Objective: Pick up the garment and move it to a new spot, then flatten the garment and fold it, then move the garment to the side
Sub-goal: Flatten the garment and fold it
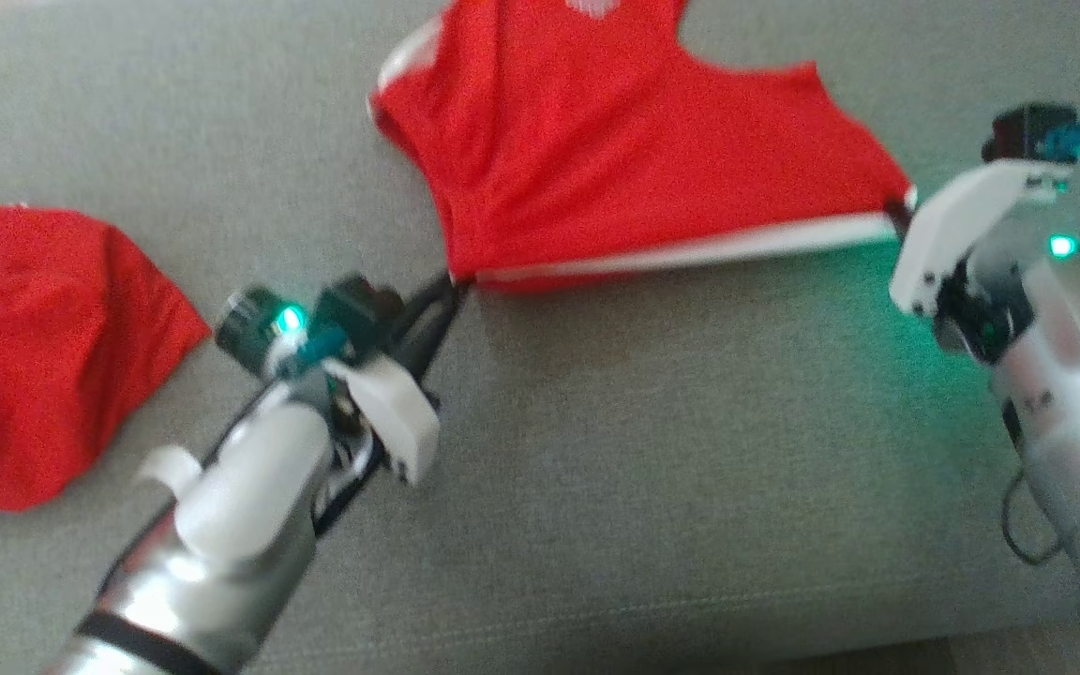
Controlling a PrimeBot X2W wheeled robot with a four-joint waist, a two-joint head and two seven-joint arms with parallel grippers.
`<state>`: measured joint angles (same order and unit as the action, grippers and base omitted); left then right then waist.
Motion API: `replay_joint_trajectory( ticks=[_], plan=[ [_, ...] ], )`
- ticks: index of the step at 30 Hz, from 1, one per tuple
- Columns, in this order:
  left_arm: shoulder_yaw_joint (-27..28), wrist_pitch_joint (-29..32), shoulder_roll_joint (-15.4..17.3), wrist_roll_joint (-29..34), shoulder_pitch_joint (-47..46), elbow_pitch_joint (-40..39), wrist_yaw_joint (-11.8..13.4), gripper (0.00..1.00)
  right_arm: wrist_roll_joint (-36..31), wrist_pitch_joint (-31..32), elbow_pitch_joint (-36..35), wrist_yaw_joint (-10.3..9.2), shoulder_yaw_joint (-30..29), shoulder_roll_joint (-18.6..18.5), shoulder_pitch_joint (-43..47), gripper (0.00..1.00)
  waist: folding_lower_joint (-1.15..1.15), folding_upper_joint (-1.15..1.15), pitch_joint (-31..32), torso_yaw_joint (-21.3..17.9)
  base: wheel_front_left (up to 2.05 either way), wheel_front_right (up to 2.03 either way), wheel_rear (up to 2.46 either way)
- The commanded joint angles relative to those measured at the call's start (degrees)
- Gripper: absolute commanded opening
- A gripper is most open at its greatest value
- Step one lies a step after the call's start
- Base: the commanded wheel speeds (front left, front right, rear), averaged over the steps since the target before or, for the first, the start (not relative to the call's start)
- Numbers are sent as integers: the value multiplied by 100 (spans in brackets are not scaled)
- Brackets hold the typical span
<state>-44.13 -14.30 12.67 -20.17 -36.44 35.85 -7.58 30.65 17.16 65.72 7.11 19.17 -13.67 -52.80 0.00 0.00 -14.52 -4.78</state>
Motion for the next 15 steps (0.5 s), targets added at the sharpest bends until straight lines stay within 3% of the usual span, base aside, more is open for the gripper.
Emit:
replay_joint_trajectory(
  ticks=[1, 7, 15],
  plan=[
    [148, -70, 190, -11, -48, -186, 9, 0, 85, 96, -235, 37, 117, -141, 107, 0, 0, 0, 338, -39, 0, 0, 0],
    [-56, 52, 216, -209, 668, -589, 26, 0, 544, 959, -1008, 37, 414, -716, 984, 0, 0, 0, 912, -55, 0, 0, 0],
    [-302, 528, 379, -374, 1692, -1669, 322, 0, 1015, 1943, -2272, 37, 321, -1471, 2164, 0, 0, 0, 1408, -53, 0, 0, 0]
  ],
)
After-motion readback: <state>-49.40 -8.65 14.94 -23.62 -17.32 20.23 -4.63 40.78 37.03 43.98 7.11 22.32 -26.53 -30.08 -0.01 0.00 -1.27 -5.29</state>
